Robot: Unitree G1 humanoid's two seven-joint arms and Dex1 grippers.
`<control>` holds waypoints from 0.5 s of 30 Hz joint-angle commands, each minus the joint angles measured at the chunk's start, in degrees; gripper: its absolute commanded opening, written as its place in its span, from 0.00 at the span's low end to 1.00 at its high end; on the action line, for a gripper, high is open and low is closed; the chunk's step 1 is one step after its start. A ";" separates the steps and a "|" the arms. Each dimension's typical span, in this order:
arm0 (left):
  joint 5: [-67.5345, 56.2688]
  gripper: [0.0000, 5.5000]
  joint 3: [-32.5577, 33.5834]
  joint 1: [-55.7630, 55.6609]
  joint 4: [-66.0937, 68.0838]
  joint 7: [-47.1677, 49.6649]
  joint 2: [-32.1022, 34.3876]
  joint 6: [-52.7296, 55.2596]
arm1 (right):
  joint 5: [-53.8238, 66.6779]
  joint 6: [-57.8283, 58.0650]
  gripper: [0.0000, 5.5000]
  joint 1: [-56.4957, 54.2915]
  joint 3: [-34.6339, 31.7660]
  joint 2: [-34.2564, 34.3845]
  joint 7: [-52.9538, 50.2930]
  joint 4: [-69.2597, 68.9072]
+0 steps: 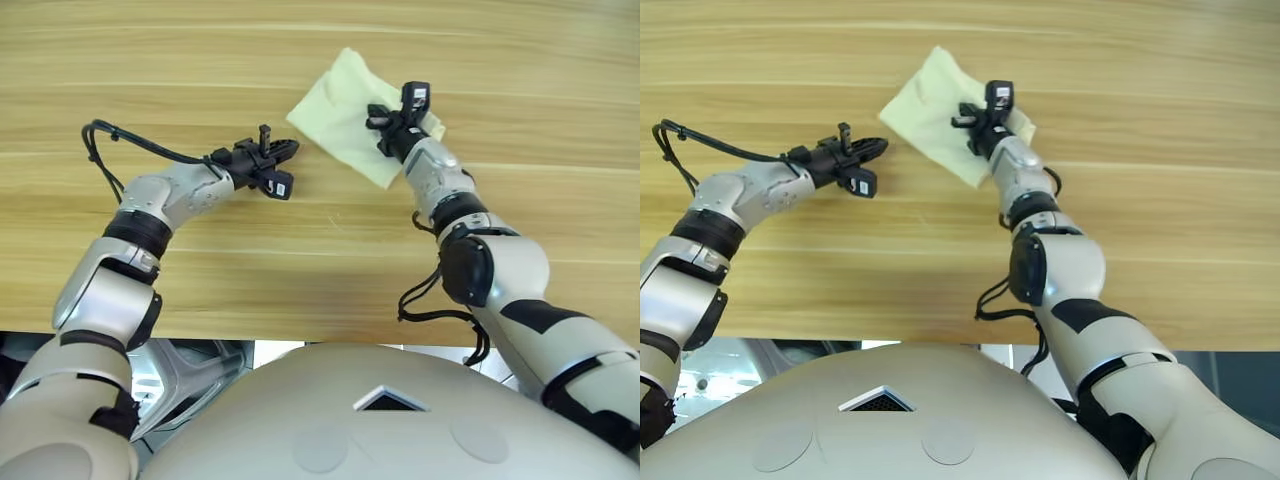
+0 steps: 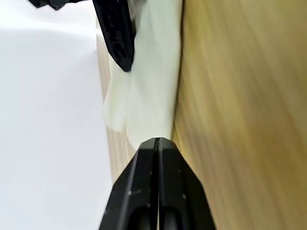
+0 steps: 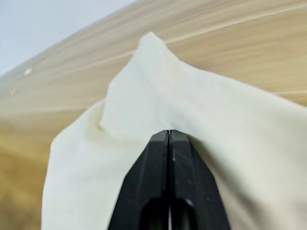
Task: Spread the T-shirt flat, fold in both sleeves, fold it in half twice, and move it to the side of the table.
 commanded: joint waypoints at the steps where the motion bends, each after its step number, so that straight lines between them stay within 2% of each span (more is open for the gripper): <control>1: 0.36 0.00 -1.64 4.23 0.83 -0.75 1.30 0.81 | 3.92 1.98 0.01 8.12 -7.08 -7.19 -12.87 3.66; 5: -1.12 0.00 -1.46 5.95 0.92 0.72 0.96 0.76 | 5.60 -1.73 0.01 13.89 -12.51 -15.02 -21.03 3.76; 8: -4.46 0.00 -0.43 8.29 0.32 0.87 0.57 -0.14 | 5.09 -3.27 0.01 18.21 -13.99 -20.36 -23.24 3.97; 11: -7.65 0.00 0.74 10.50 -0.02 0.97 0.58 -1.01 | 0.49 -6.52 0.01 20.38 -10.68 -24.25 -23.00 3.66; 15: -9.92 0.00 1.45 12.01 0.24 1.32 0.41 -1.36 | -2.39 -9.08 0.01 20.58 -8.10 -26.25 -17.94 3.03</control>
